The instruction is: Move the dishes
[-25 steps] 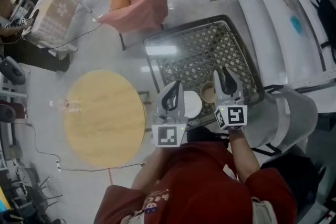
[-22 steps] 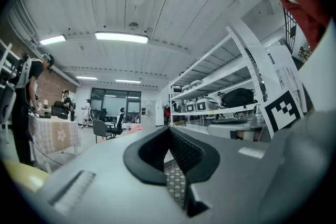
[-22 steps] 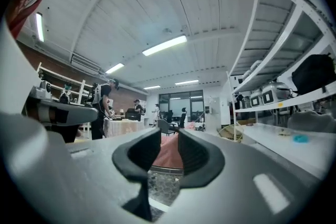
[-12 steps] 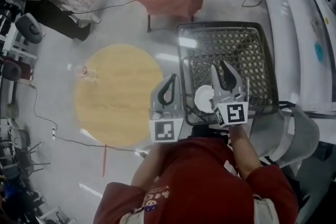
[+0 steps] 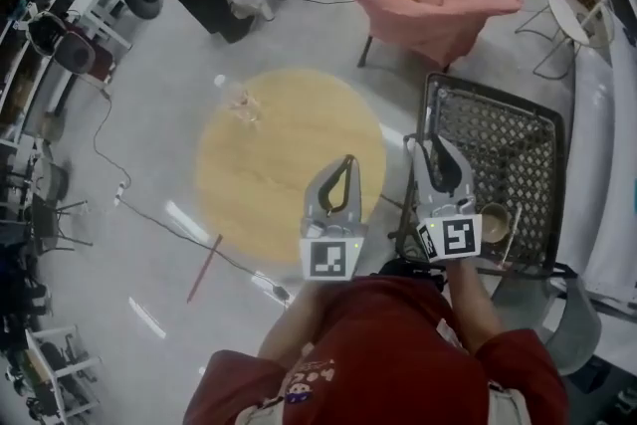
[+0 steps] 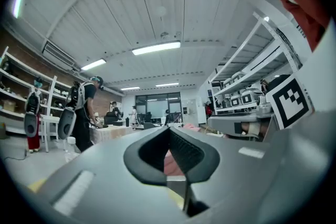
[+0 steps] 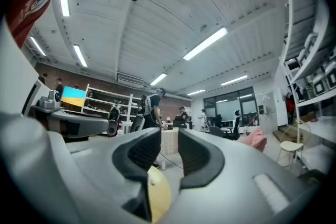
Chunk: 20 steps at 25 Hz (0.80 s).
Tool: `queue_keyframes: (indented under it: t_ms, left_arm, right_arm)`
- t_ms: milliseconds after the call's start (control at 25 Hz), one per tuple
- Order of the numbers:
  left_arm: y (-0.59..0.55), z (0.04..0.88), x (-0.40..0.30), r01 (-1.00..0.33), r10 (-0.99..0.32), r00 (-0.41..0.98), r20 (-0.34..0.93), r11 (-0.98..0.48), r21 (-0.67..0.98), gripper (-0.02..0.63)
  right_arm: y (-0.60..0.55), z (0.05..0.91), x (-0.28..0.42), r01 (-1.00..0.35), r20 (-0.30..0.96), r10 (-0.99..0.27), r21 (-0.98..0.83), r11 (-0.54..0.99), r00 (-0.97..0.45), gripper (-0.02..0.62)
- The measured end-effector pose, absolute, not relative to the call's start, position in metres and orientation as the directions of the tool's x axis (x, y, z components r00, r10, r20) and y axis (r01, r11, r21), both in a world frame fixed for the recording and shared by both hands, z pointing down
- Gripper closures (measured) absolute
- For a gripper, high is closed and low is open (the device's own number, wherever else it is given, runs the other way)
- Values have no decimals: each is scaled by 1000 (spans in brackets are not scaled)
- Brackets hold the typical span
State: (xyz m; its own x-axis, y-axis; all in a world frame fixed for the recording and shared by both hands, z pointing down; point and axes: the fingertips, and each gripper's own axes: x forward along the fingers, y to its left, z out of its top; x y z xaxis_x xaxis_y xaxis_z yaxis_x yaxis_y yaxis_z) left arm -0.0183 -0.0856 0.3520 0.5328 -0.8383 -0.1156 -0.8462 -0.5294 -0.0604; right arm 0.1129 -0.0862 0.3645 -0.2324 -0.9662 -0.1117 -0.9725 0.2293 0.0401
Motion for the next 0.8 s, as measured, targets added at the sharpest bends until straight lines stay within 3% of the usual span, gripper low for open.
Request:
queue_keyframes:
  t_ms: [280,800]
  left_arm:
    - [-96,347,-98,-913,-901,409,-142,-404,-65,600]
    - [-100,348,-210,-965,-957,255,-140,-244,-95,600]
  right_arm:
    - [-112,357,26,-923,-128,-914,62,381,-386,506]
    - [-128,351,-93,-852,-135,-841,78,518,-524,506]
